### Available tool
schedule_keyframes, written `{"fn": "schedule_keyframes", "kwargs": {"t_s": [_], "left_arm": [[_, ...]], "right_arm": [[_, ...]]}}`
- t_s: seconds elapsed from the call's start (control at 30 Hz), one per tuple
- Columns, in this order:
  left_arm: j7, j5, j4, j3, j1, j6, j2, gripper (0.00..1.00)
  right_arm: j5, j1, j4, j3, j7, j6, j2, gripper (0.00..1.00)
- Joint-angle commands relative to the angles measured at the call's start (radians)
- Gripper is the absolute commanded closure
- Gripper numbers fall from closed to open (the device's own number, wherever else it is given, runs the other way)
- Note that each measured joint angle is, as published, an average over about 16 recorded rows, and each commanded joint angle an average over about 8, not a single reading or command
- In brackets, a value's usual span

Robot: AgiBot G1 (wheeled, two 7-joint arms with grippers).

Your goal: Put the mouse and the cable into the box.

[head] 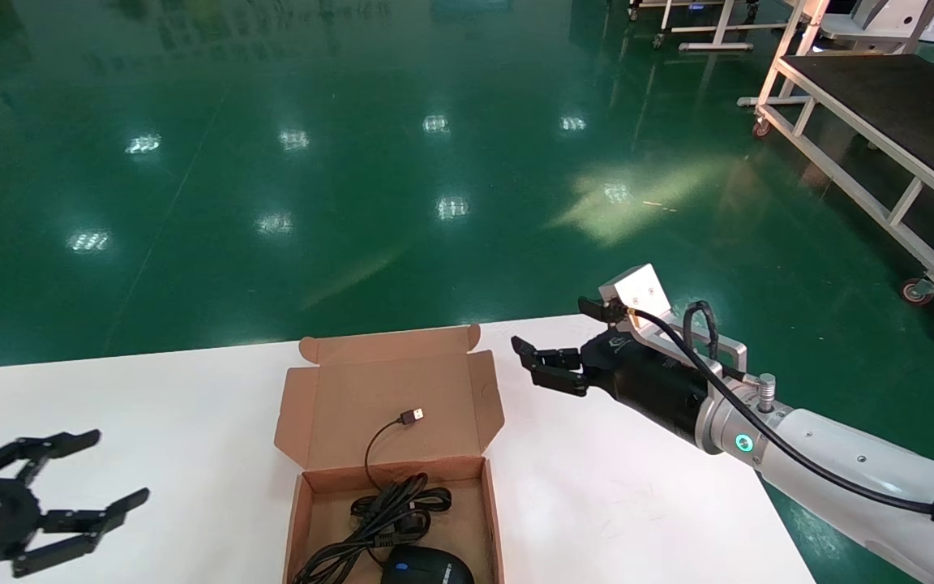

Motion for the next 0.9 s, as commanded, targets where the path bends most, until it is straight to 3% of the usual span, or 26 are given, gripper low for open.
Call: {"fn": "schedule_keyframes", "kwargs": {"t_s": [0.03,0.37,0.9], "left_arm": [[0.01,-0.012,0.005,-0.011,0.007,0.0,-0.021,0.0],[-0.017,0.004,-0.009,-0.023,-0.012,0.022,-0.01,0.0],[-0.098,0.044,-0.056,-0.065,-0.061,0.091,0.02,0.0]], "right_arm": [[0.0,-0.002,0.002,0.003,0.0,0.007,-0.001,0.0],[0.018,-0.003,-0.001,0.038,-0.015,-0.05,0.009,0.0],[0.065,-0.014,-0.005,0.14,-0.061,-0.214,0.032,0.0]]}}
